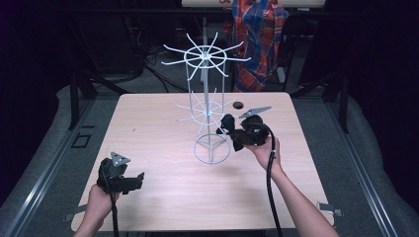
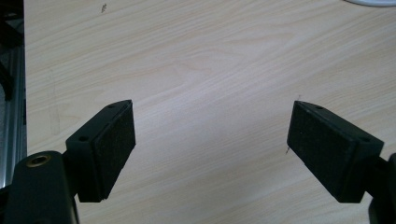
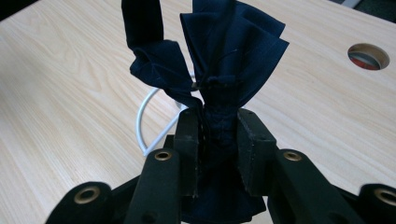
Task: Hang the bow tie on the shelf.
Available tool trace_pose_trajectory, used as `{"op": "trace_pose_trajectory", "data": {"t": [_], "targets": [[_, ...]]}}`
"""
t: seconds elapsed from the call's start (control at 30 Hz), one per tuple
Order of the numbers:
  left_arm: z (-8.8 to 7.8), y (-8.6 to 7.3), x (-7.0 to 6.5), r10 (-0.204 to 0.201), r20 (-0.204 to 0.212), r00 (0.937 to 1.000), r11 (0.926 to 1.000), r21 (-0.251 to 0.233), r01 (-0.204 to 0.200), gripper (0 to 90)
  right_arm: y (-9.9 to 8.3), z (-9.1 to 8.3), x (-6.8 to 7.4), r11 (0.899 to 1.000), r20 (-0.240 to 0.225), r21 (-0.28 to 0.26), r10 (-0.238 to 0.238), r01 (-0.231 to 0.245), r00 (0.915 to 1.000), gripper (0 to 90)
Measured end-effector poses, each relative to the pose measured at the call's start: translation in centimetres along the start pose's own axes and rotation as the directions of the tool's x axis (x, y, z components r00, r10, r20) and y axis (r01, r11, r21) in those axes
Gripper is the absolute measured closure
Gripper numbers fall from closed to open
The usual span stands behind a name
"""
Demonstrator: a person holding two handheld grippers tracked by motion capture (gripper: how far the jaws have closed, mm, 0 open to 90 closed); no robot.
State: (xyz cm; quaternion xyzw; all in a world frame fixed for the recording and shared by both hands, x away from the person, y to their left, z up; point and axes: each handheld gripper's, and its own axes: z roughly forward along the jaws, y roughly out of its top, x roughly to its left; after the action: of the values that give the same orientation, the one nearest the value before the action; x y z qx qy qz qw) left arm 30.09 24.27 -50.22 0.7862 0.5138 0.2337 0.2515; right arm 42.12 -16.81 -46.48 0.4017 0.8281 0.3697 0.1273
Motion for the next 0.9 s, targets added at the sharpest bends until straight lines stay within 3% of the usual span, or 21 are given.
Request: {"op": "trace_pose_trajectory", "data": {"t": [0.57, 0.83, 0.9], "targets": [[0.33, 0.26, -0.11, 0.002, 0.004, 1.0, 1.0, 0.006, -0.002, 15.6, -0.62, 0.3, -0.63, 1.0, 0.033, 0.012, -0.009, 0.009, 0.9994, 71.6], [0.19, 0.22, -0.07, 0.003, 0.002, 1.0, 1.0, 0.005, -0.003, 15.6, -0.69, 0.22, -0.67, 1.0, 0.018, 0.013, -0.009, 0.008, 0.9998, 69.1], [0.19, 0.2, -0.1, 0.0, -0.004, 1.0, 1.0, 0.0, 0.0, 15.6, -0.69, 0.22, -0.56, 1.0, 0.013, 0.017, -0.007, 0.007, 0.9999, 65.0]]}}
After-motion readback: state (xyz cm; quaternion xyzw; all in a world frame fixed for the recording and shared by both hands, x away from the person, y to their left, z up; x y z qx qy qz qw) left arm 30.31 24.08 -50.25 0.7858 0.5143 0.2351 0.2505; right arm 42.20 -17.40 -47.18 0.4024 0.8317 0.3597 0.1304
